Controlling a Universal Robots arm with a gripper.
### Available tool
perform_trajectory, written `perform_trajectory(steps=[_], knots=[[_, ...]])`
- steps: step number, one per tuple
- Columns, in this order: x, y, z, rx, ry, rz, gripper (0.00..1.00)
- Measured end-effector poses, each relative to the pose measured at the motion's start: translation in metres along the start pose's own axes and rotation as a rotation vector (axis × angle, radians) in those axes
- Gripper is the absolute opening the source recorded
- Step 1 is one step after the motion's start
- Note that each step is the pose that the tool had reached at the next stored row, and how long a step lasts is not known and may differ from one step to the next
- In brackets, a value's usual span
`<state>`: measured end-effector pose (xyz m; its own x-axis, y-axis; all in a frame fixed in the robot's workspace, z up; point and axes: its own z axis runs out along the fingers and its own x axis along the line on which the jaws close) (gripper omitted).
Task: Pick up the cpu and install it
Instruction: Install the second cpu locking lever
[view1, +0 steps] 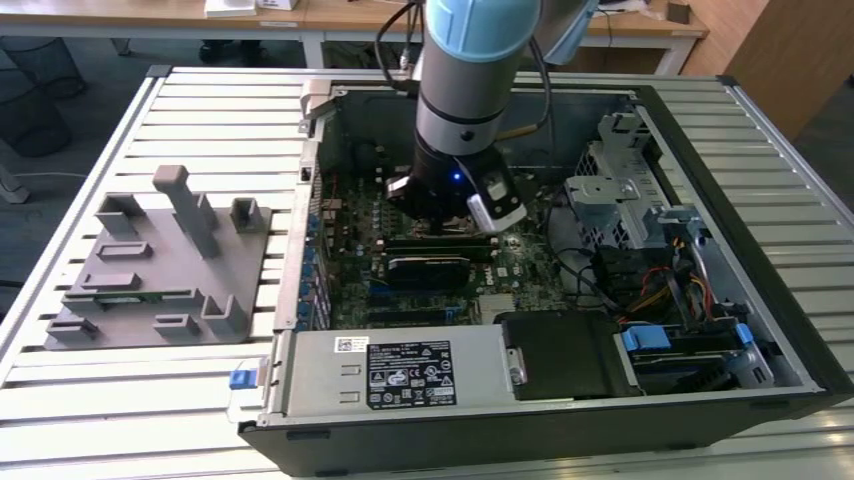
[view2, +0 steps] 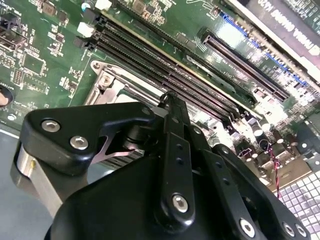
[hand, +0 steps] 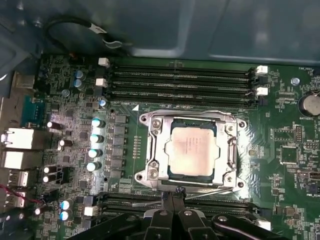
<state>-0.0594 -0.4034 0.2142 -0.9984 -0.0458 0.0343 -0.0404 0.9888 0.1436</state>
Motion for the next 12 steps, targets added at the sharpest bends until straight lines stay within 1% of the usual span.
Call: perform_trajectory(steps=[5, 7, 9, 11, 12], knots=[[0.0048, -0.0019, 0.002, -0.0167, -0.0008, -0.001, 0.11], [0.0073, -0.003, 0.0027, -0.0268, -0.0012, -0.001, 0.11], [0.0095, -0.0039, 0.0035, -0.0347, -0.0015, -0.001, 0.11], [0.0115, -0.0046, 0.0047, -0.0385, -0.0018, -0.002, 0.11], [0.0122, -0.005, 0.0056, -0.0388, -0.0018, -0.002, 0.11]])
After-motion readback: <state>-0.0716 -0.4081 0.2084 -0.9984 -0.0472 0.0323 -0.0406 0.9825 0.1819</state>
